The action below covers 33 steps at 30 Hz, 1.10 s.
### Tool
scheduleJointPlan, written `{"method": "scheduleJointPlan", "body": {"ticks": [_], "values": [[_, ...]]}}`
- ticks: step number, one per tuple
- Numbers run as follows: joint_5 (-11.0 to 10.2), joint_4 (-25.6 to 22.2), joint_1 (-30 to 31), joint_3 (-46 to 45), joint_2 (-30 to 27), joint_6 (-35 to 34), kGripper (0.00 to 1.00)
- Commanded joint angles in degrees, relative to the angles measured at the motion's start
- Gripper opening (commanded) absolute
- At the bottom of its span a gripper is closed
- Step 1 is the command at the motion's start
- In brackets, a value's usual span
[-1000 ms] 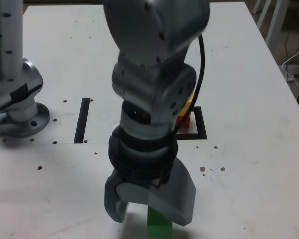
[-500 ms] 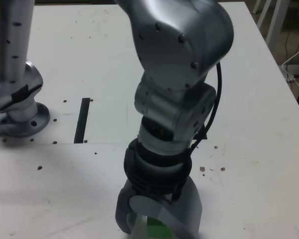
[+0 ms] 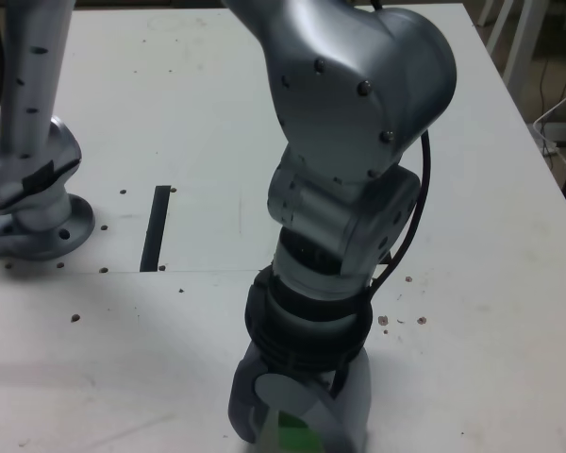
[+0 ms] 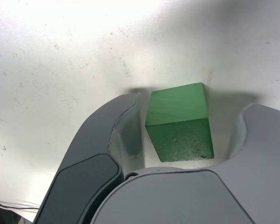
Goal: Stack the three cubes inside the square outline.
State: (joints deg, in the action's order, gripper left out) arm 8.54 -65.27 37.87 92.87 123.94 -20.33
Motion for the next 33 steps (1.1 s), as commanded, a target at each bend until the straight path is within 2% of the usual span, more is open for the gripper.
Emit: {"method": "scheduleJointPlan", "body": {"ticks": [1, 15, 23, 28, 33], "values": [[0.01, -0.03, -0.08, 0.10, 0.21, 0.12, 0.33], [-0.07, -0.18, -0.08, -0.24, 0.06, 0.12, 0.33], [-0.84, -1.61, -0.14, -0.84, -1.00, 0.12, 0.33], [-2.08, -3.02, -0.68, -1.20, -2.64, 0.10, 0.33], [-4.23, -5.12, -2.25, -0.97, -5.36, 0.11, 0.33]]}}
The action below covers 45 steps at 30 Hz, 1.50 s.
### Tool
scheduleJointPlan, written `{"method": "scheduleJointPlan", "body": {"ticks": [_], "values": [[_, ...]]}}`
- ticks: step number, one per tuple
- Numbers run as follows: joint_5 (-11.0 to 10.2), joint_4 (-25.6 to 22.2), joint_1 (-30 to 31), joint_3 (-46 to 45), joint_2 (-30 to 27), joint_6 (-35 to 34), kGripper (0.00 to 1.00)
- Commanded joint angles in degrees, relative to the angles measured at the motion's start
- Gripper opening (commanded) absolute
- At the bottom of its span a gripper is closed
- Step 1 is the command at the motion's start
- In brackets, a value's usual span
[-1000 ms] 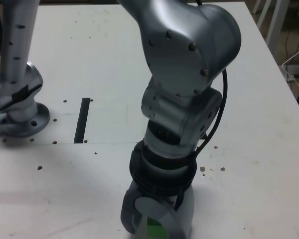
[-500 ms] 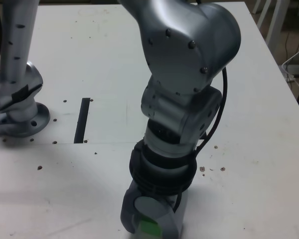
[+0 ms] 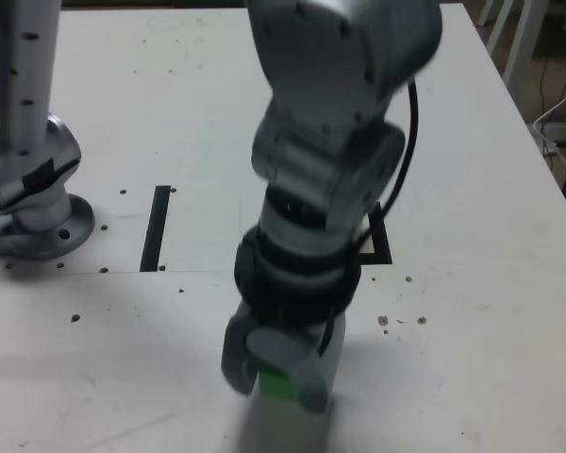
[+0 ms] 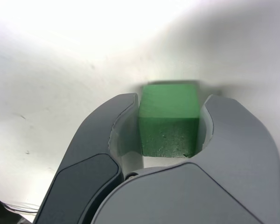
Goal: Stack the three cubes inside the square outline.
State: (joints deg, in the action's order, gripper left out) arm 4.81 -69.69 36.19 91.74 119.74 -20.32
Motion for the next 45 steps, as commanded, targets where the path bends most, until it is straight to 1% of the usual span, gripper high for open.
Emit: {"method": "scheduleJointPlan", "body": {"ticks": [1, 7, 12, 20, 31, 38, 45], "values": [[-0.99, -1.28, -1.03, 0.31, -1.82, 0.13, 0.33], [-3.21, -5.25, -4.85, 1.61, -6.12, 1.58, 0.33], [-3.95, -7.68, -8.70, 2.24, -8.62, 3.90, 0.33], [-4.79, -9.52, -15.14, 2.95, -11.43, 7.64, 0.33], [-5.25, -10.54, -23.41, 5.33, -11.78, 13.82, 0.33], [-4.89, -10.78, -26.91, 6.65, -10.80, 16.58, 0.33], [-4.50, -10.79, -29.00, 7.25, -9.46, 18.36, 0.33]]}}
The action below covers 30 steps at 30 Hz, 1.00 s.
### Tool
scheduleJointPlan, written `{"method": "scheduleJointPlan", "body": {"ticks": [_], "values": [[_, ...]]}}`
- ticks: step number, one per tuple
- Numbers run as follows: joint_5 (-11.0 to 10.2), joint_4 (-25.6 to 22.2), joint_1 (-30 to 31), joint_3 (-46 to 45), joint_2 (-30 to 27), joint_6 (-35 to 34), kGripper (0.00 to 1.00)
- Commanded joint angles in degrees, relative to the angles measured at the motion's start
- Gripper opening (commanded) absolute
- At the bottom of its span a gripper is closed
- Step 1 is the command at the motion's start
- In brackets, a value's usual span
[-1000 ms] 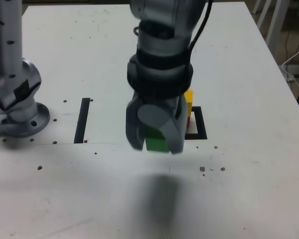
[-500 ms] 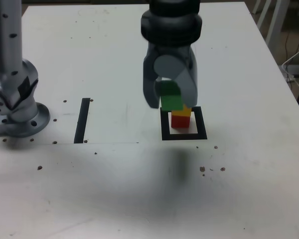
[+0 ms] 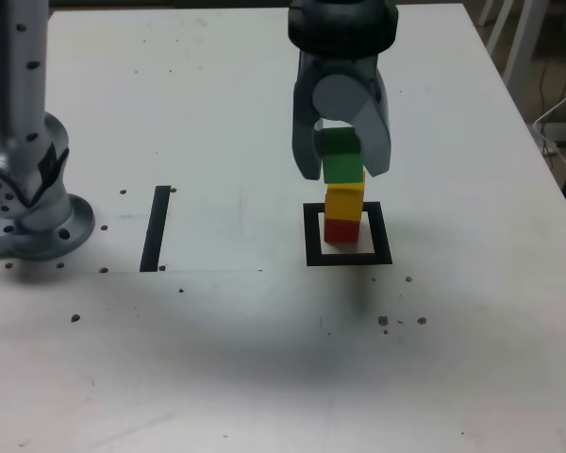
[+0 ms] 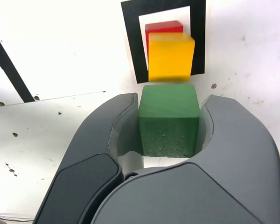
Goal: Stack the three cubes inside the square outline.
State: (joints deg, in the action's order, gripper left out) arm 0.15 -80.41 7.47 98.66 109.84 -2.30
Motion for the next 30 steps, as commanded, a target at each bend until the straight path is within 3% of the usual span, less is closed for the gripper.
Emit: {"method": "scheduleJointPlan", "body": {"ticks": [1, 30], "values": [[0.27, -0.07, -0.56, 0.46, 0.68, 0.67, 0.33], [1.95, -0.13, -4.62, 0.65, 3.56, 6.43, 0.33]]}}
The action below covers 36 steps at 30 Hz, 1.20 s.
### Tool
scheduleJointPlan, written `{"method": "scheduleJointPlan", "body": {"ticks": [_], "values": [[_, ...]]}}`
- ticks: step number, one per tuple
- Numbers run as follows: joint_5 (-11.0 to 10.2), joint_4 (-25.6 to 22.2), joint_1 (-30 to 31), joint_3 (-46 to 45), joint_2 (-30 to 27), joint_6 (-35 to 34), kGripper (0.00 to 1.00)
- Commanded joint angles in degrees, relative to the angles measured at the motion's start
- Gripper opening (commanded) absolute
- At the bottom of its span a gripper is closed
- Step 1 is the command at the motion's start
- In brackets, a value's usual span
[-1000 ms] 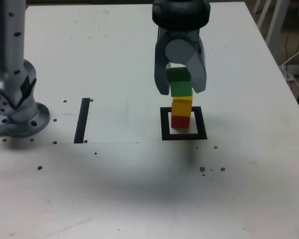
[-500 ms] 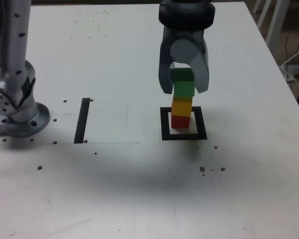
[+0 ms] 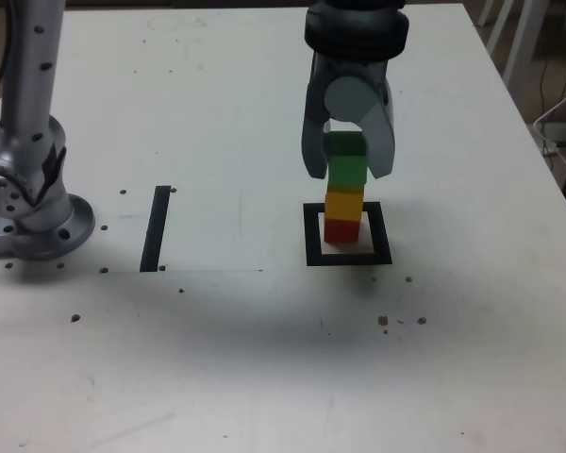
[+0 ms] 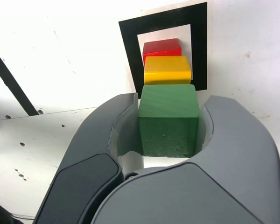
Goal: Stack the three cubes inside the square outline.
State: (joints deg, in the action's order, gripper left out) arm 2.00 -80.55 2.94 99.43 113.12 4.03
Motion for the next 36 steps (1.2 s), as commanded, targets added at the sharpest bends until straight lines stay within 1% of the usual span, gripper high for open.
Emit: {"method": "scheduleJointPlan", "body": {"ticks": [1, 12, 18, 20, 24, 26, 28, 33, 36], "values": [[0.15, 0.03, -0.10, -0.14, 0.34, 0.10, 0.33], [0.89, 0.39, -0.21, -0.63, 1.26, 0.10, 0.33], [0.94, 0.39, -0.55, -0.79, 1.54, 0.10, 0.33], [1.03, 0.39, -0.71, -0.86, 1.69, 0.15, 0.38], [1.49, 0.51, -0.95, -0.88, 2.04, 0.63, 0.61], [1.67, 0.61, -0.98, -0.87, 2.17, 0.91, 0.71], [1.75, 0.70, -1.00, -0.88, 2.27, 1.08, 0.75], [1.76, 0.73, -1.05, -0.99, 2.36, 1.16, 0.77], [1.59, 0.69, -1.12, -1.14, 2.15, 1.16, 0.81]]}}
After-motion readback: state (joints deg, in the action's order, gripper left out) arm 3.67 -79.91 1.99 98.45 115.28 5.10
